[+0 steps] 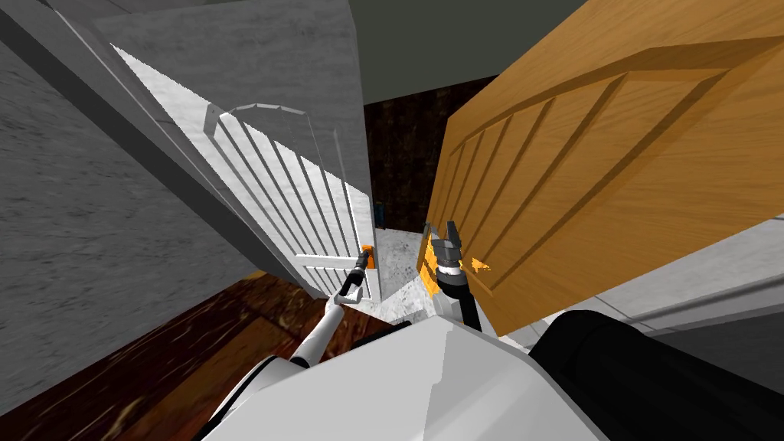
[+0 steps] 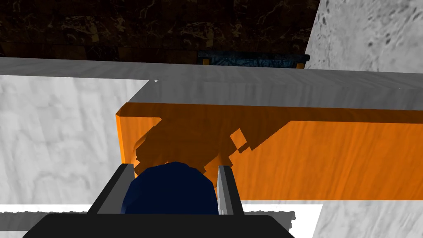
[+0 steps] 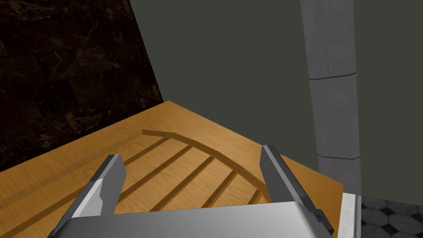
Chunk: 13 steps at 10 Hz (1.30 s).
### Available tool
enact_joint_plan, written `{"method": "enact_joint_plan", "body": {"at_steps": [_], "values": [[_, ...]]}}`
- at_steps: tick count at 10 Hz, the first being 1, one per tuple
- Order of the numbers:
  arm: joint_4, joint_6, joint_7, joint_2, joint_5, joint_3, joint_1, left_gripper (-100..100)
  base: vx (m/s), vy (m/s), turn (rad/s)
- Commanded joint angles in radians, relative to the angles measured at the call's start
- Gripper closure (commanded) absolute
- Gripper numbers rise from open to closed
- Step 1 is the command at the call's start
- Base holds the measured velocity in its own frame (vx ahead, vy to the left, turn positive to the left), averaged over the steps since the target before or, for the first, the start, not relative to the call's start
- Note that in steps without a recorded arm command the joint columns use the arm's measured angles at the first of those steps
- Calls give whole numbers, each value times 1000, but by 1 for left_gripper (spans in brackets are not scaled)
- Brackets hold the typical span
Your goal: Push the door open
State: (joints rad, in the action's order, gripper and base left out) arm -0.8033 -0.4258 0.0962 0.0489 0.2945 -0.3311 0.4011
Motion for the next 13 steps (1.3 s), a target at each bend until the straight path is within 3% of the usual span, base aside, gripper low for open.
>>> {"method": "enact_joint_plan", "body": {"at_steps": [1,2,9,10,13], "values": [[-2,-1,0,-1,0,0,1,100,0,0,0],[4,-1,10,9,2,15,1,100,87,-31,49],[22,-8,60,27,11,90,10,100,175,-55,96],[-3,6,53,28,11,77,-2,-100,-63,-25,46],[-6,9,50,23,13,73,-4,-100,-186,-38,3]]}}
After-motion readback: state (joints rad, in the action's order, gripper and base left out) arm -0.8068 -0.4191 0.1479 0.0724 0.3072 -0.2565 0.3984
